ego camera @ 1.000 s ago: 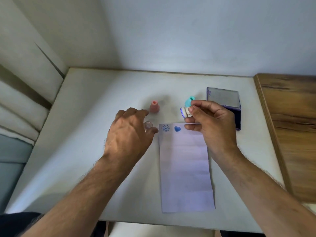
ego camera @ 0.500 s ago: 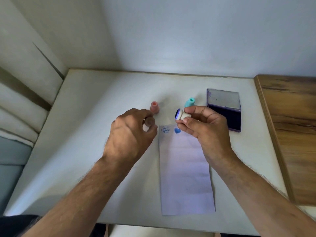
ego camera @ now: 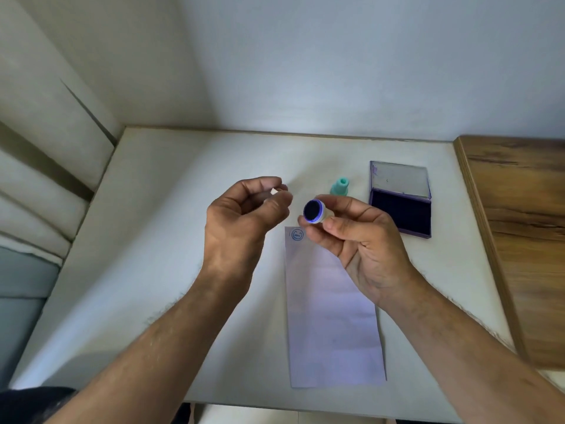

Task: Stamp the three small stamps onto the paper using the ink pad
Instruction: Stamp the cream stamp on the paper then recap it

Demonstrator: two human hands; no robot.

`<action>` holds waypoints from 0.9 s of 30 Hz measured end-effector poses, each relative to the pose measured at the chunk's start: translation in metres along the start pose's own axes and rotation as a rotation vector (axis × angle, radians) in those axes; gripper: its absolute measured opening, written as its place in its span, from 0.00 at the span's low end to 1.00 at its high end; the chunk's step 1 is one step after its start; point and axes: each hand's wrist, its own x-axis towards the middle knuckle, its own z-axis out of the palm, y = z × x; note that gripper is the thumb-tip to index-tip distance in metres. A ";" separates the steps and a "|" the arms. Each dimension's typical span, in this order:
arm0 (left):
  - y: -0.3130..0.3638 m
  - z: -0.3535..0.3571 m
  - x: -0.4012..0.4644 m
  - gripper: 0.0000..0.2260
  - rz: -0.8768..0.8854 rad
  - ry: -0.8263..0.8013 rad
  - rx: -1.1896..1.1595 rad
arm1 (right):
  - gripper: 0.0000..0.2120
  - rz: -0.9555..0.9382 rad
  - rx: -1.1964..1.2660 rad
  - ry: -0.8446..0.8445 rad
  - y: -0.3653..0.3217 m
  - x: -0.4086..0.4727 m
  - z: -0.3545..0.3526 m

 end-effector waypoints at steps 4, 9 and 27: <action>0.000 0.001 -0.001 0.06 -0.081 -0.034 -0.144 | 0.14 -0.036 -0.176 -0.033 0.000 -0.001 0.001; -0.001 0.002 -0.003 0.05 -0.129 -0.114 -0.214 | 0.14 -0.056 -0.279 -0.016 0.002 -0.001 0.002; -0.006 0.001 -0.003 0.11 -0.112 -0.139 -0.057 | 0.15 -0.291 -0.530 0.123 0.002 -0.002 0.004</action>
